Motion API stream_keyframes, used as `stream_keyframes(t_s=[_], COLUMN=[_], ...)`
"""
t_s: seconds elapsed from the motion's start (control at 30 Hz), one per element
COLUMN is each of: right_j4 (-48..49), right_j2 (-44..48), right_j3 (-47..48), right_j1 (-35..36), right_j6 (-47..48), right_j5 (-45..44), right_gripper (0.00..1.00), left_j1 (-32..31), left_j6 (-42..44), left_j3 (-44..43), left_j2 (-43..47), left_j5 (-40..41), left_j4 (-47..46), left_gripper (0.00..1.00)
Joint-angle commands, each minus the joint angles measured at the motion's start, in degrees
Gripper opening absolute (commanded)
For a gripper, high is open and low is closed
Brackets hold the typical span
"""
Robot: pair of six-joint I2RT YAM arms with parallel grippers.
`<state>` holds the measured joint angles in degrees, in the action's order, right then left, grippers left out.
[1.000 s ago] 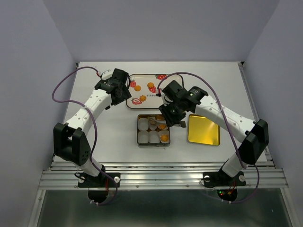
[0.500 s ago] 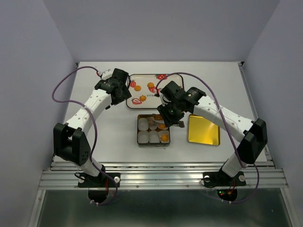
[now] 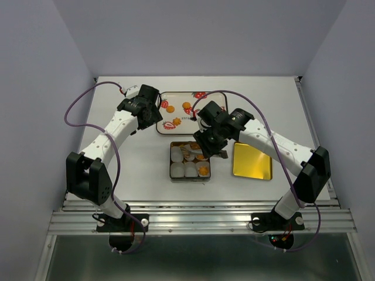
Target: Pack the cookies
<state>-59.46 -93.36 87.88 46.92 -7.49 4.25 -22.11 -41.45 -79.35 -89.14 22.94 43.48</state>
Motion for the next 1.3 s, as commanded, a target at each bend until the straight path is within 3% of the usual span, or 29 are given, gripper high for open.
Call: stream_keyframes(t_s=[0.0, 0.67, 0.97, 1.27], right_j4=[1.89, 3.56, 5.41, 5.67], right_j2=[0.11, 0.46, -2.43, -14.38], right_j3=[0.10, 4.05, 14.50, 25.93], right_j1=[0.46, 0.46, 0.46, -2.36], right_j6=[0.28, -0.25, -5.17, -5.09], right_j5=[-0.91, -2.76, -7.23, -14.09], right_gripper=[0.50, 0.49, 0.46, 0.45], left_j1=[-0.13, -0.13, -0.04, -0.13], left_j6=[0.93, 0.76, 0.76, 0.32], left_j3=[-0.36, -2.21, -5.37, -8.89], left_j2=[1.69, 1.34, 0.90, 0.90], left_j5=[1.85, 1.93, 1.49, 0.26], left_j4=[0.02, 0.81, 2.22, 3.71], left_gripper=[0.99, 0.99, 0.99, 0.99])
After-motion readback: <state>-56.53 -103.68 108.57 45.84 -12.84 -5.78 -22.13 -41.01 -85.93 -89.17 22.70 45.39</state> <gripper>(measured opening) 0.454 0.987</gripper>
